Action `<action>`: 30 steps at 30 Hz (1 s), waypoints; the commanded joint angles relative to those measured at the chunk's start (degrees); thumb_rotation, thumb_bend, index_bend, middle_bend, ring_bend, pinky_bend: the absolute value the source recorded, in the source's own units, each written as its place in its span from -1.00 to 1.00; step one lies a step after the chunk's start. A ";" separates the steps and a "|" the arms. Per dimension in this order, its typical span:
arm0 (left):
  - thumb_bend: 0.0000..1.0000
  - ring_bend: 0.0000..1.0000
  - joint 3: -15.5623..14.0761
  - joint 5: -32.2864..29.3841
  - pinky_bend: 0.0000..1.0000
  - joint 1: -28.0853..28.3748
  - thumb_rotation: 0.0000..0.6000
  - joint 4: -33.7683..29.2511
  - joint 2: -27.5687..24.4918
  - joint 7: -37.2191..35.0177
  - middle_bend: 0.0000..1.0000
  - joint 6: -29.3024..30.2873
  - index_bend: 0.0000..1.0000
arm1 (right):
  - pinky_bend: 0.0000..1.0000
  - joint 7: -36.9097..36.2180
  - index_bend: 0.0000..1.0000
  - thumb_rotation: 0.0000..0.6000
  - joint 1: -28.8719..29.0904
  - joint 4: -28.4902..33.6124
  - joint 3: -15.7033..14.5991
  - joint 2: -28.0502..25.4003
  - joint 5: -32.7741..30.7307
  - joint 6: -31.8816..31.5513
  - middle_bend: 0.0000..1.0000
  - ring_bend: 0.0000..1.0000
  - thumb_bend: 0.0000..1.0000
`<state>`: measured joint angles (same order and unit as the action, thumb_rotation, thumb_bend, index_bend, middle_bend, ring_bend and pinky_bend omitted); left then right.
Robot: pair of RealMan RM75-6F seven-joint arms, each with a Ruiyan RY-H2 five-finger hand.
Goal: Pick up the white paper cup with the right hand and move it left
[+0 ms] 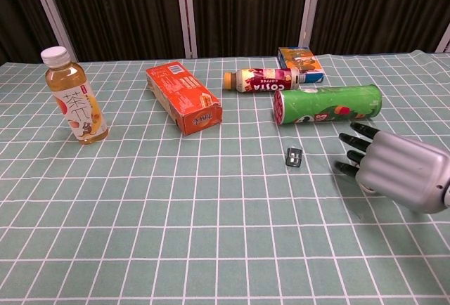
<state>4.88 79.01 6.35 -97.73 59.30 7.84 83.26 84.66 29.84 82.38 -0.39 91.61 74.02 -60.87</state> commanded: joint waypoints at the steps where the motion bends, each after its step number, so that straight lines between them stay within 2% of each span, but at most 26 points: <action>1: -1.00 -1.00 -0.01 0.05 -1.00 -0.01 1.00 -0.02 0.00 -0.03 -1.00 0.03 -1.00 | -0.79 -1.85 -0.67 1.00 0.16 1.06 0.79 0.42 -1.78 0.31 -0.48 -0.89 -0.60; 4: -1.00 -1.00 -0.03 0.11 -1.00 -0.05 1.00 -0.05 -0.05 -0.15 -1.00 0.08 -1.00 | -0.72 -4.19 -0.56 1.00 0.86 0.69 0.95 0.44 -1.07 0.63 -0.36 -0.80 -0.42; 7: -1.00 -1.00 0.01 0.05 -1.00 -0.05 1.00 0.02 -0.08 -0.24 -1.00 0.09 -1.00 | -0.67 -7.95 -0.52 1.00 1.31 -0.19 0.66 0.06 1.17 0.21 -0.31 -0.75 -0.34; 11: -1.00 -1.00 0.02 -0.03 -1.00 0.02 1.00 0.08 -0.09 -0.31 -1.00 -0.09 -1.00 | -0.62 -12.19 -0.50 1.00 1.64 -0.49 0.55 -0.72 3.57 -0.57 -0.30 -0.73 -0.33; 20: -1.00 -1.00 -0.09 0.14 -1.00 0.01 1.00 -0.17 -0.11 -0.19 -1.00 -0.07 -1.00 | -0.44 -26.89 -0.48 1.00 2.42 1.70 1.00 -4.20 11.04 -4.14 -0.27 -0.66 -0.33; 24: -1.00 -1.00 -0.17 0.23 -1.00 -0.01 1.00 -0.31 -0.13 -0.18 -1.00 -0.09 -1.00 | -0.43 -36.27 -0.48 1.00 2.66 3.43 2.73 -4.72 11.99 -5.57 -0.27 -0.66 -0.34; 26: -1.00 -1.00 -0.19 0.22 -1.00 0.00 1.00 -0.41 -0.17 -0.20 -1.00 -0.15 -1.00 | -0.44 -42.42 -0.48 1.00 2.88 4.64 4.30 -4.89 10.74 -5.29 -0.27 -0.66 -0.34; 30: -1.00 -1.00 -0.21 0.16 -1.00 0.04 1.00 -0.58 -0.38 -0.62 -1.00 -0.40 -1.00 | -0.44 -50.28 -0.48 1.00 3.57 5.35 7.47 -4.43 7.52 -4.24 -0.27 -0.66 -0.34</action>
<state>4.67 79.18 6.39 -98.30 58.95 7.24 82.88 40.69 32.74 86.22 4.08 87.24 83.82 -65.39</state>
